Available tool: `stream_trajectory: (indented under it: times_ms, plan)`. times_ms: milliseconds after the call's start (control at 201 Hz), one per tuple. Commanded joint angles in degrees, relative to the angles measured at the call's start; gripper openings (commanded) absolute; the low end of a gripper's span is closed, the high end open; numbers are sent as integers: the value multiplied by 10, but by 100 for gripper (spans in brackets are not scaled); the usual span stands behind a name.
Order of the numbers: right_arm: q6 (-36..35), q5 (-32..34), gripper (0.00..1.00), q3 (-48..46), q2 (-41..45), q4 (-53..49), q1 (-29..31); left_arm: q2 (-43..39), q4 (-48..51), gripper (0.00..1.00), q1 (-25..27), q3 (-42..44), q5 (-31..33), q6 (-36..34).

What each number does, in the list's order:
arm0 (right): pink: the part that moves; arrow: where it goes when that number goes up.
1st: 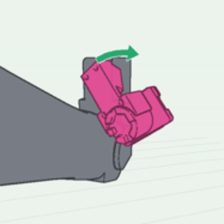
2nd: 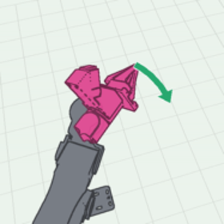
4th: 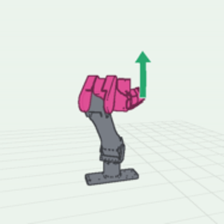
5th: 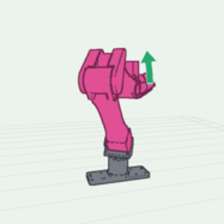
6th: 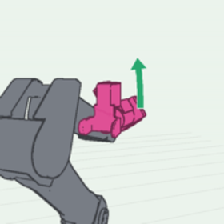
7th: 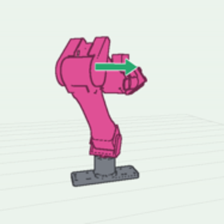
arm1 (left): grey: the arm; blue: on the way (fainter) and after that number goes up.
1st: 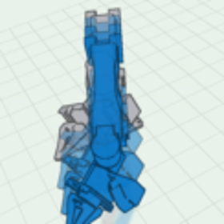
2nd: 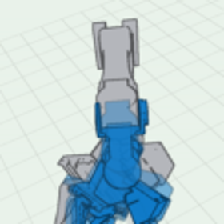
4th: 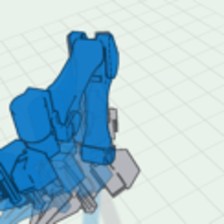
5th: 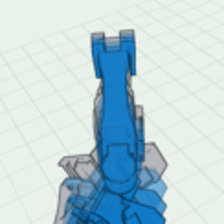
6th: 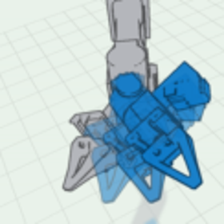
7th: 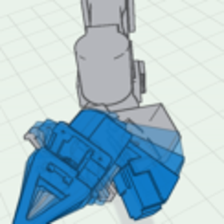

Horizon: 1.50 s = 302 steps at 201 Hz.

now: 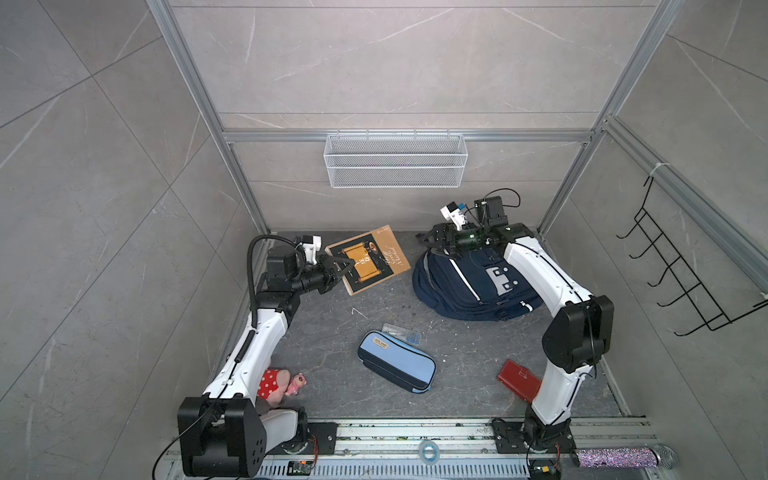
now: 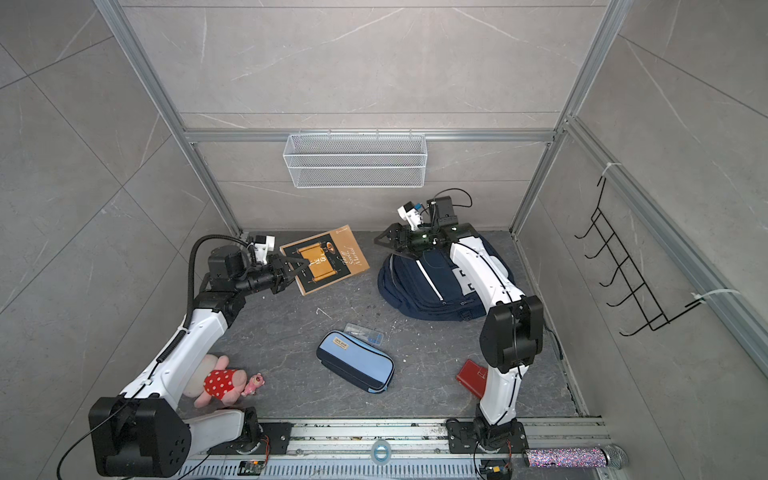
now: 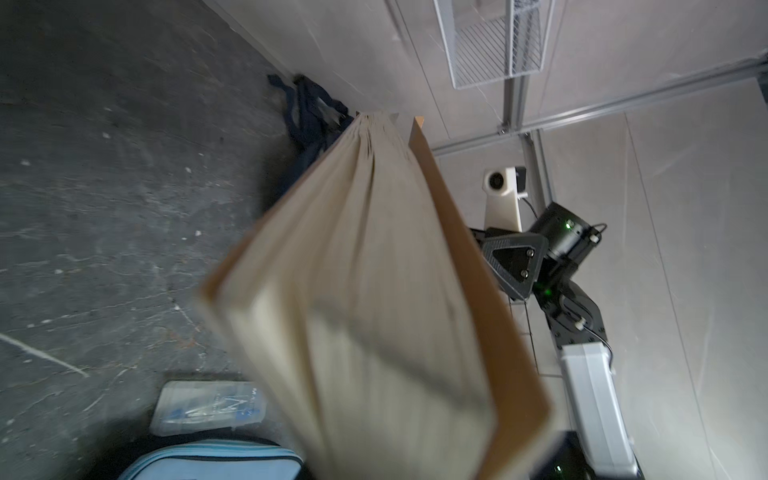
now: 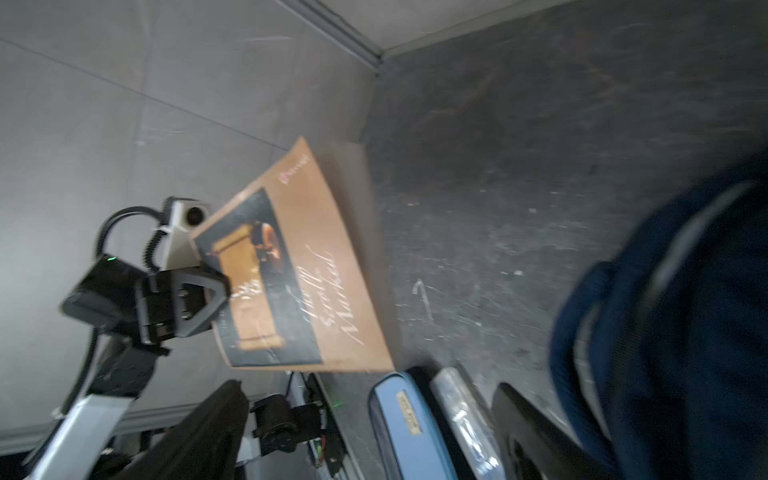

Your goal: Pack the student bag

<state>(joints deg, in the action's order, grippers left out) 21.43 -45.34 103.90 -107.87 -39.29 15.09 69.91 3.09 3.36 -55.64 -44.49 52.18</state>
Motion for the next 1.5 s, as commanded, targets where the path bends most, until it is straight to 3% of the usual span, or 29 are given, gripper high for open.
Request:
stream_trajectory:
  times_ms: [0,154,398,677,916,1026,1111,1499]
  plan:
    - [-88,138,91,42,-25,-153,6,-27,-12,0,-1,-13,26,-26]
    - [-108,217,84,53,-66,-183,12,-29,-38,0,-1,11,23,-10]
    - [-168,403,74,97,-128,-254,29,-26,-70,0,1,22,15,13]
    - [-205,482,66,159,-205,-267,54,-4,-81,0,14,8,13,19]
    - [-207,501,43,186,-257,-267,72,11,-84,0,36,-7,26,20]
    - [-204,511,23,183,-259,-261,76,13,-84,0,45,-10,27,18]
    - [-207,514,0,178,-245,-254,78,13,-80,0,52,-11,29,14]
    - [-220,464,0,260,-135,-278,85,31,-82,0,80,-29,23,-12]
